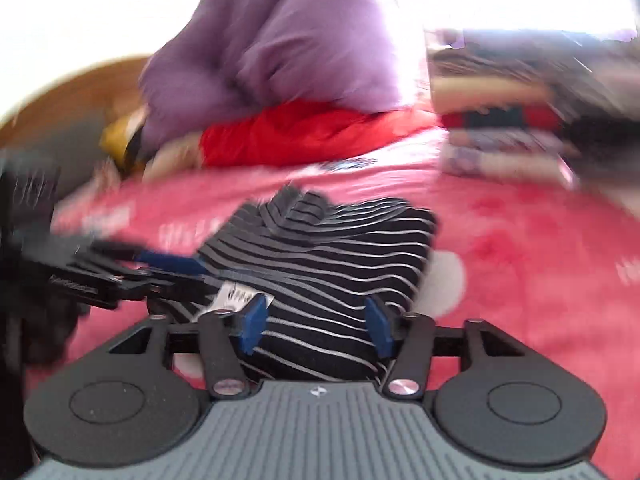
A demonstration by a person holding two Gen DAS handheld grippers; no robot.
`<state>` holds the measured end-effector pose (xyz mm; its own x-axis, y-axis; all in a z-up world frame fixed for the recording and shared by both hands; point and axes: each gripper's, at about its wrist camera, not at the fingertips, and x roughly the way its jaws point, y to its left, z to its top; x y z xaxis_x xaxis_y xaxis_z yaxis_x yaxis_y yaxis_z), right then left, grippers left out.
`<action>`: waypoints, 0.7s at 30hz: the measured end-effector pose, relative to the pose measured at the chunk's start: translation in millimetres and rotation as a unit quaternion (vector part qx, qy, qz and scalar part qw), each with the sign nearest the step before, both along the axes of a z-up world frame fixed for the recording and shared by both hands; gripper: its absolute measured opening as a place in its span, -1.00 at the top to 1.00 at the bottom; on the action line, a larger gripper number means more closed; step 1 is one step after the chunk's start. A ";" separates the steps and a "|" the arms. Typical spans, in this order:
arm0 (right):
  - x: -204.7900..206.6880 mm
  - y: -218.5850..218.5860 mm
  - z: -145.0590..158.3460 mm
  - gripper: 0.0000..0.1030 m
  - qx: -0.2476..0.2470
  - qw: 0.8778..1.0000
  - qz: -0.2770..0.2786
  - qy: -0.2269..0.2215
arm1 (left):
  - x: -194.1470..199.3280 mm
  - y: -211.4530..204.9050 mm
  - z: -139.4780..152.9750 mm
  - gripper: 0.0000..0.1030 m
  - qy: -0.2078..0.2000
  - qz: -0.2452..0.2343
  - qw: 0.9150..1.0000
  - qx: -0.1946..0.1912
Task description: Fold clothes
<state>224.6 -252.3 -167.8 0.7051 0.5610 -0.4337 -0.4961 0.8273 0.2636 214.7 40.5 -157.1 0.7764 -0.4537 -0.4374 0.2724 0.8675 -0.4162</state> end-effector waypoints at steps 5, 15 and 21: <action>24.2 -47.2 -15.3 -0.39 0.159 0.980 -0.084 0.089 | 22.4 31.5 -23.3 -0.25 0.090 0.085 0.985 -0.124; 78.9 -35.6 -54.8 -0.50 0.204 0.959 -0.080 0.182 | 60.6 19.6 -49.3 -0.25 0.144 0.089 0.968 -0.186; 88.7 -23.9 -57.3 -0.07 0.192 0.961 -0.055 0.189 | 66.0 2.5 -59.1 0.14 0.147 0.080 0.967 -0.193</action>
